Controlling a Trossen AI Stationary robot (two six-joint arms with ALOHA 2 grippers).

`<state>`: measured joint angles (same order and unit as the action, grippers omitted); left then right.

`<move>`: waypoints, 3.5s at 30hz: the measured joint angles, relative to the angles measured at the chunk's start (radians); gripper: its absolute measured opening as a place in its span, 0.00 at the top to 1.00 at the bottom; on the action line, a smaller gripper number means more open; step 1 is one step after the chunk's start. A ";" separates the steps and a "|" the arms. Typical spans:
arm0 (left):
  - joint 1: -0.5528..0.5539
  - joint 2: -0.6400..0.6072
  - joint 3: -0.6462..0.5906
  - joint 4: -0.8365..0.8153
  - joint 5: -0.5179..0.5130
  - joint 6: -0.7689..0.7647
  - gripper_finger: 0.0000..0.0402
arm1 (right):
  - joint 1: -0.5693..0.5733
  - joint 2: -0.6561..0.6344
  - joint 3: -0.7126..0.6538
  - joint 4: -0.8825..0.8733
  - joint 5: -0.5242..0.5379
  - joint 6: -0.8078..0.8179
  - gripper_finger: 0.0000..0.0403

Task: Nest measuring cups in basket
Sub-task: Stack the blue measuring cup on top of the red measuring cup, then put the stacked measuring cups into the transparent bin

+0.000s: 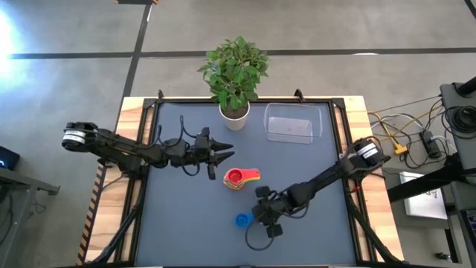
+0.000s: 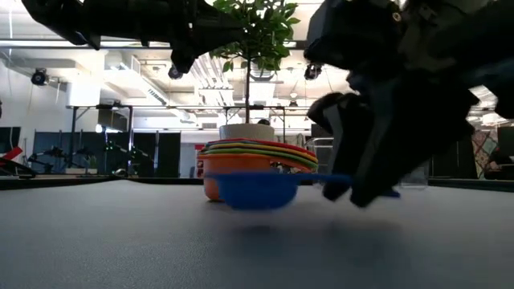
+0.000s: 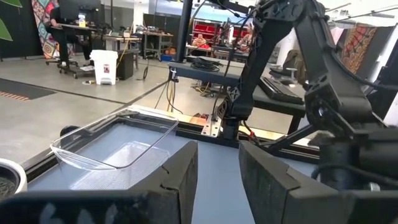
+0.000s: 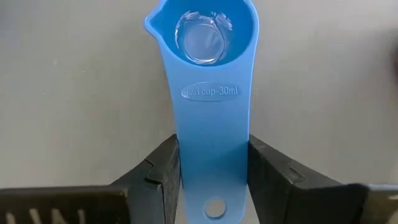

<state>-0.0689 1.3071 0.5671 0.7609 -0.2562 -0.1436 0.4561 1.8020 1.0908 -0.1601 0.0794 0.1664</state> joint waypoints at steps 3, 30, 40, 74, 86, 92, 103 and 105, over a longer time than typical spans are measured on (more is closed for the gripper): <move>0.000 0.000 0.000 0.007 0.000 0.000 0.75 | -0.015 -0.023 0.000 0.003 0.003 -0.015 0.64; -0.079 -0.066 -0.005 0.008 -0.060 0.100 0.75 | -0.413 -0.243 -0.011 -0.109 -0.081 -0.281 0.63; -0.079 -0.066 -0.005 0.005 -0.060 0.109 0.75 | -0.439 -0.165 -0.012 -0.081 -0.170 -0.296 0.63; -0.079 -0.066 -0.005 -0.008 -0.060 0.109 0.75 | -0.446 -0.180 -0.012 -0.095 -0.228 -0.298 0.05; -0.079 -0.066 -0.005 0.005 -0.059 0.135 0.75 | -0.447 -0.138 -0.001 -0.026 -0.236 -0.297 0.05; -0.078 -0.063 -0.005 0.009 -0.059 0.138 0.75 | -0.448 -0.080 0.017 -0.036 -0.236 -0.295 0.05; -0.078 -0.061 -0.005 0.009 -0.059 0.140 0.75 | -0.447 -0.033 0.019 -0.051 -0.237 -0.299 0.05; -0.078 -0.061 -0.005 0.009 -0.059 0.140 0.75 | -0.447 -0.034 0.018 -0.053 -0.236 -0.301 0.07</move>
<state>-0.1471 1.2465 0.5621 0.7700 -0.3149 -0.0040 0.0086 1.7675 1.1084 -0.2136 -0.1570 -0.1349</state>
